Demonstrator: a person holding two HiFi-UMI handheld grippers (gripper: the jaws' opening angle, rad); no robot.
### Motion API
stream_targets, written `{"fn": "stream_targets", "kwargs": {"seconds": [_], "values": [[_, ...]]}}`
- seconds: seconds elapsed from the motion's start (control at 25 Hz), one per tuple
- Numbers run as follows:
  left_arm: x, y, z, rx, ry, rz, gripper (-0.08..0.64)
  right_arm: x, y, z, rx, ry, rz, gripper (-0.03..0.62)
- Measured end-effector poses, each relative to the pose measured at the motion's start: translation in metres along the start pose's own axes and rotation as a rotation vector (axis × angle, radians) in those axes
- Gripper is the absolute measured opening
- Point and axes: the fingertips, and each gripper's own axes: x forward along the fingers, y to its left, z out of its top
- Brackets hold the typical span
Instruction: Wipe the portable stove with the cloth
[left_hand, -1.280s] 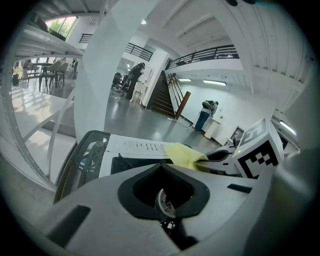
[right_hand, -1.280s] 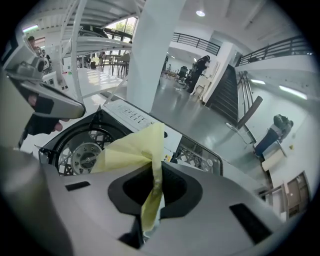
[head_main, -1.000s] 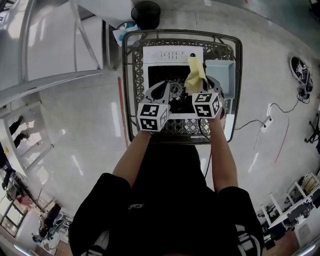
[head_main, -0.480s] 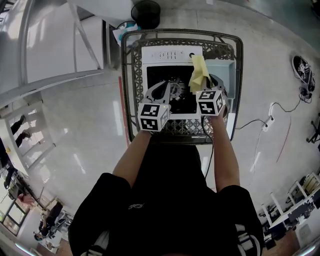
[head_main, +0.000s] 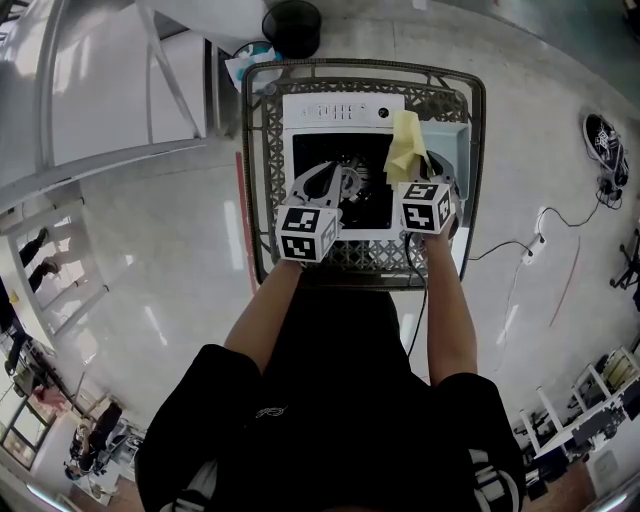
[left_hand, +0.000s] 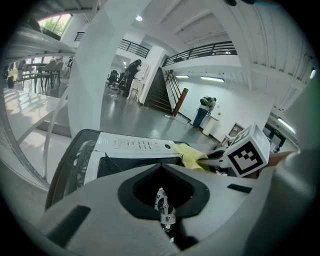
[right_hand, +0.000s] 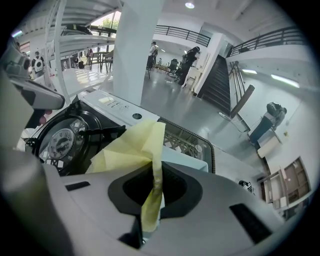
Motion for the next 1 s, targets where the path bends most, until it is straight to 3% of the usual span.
{"fn": "stream_targets", "kwargs": {"seconds": [0.2,0.44,0.72,1.0], "values": [[-0.004,0.006,0.007,-0.005,-0.015,0.011,0.017,-0.018,-0.003,0.027,0.003,-0.076,0.005,0.021],[-0.019,0.031,0.021,-0.023,-0.047,0.054,0.015,-0.064,0.013,0.109,-0.042,-0.258,0.062,0.02],[-0.052,0.074,0.038,-0.122,-0.118,0.152,0.017,-0.075,0.096,0.203,-0.019,-0.401,0.33,0.021],[-0.08,0.123,0.034,-0.17,-0.153,0.27,0.015,-0.063,0.184,0.248,-0.075,-0.436,0.523,0.021]]}}
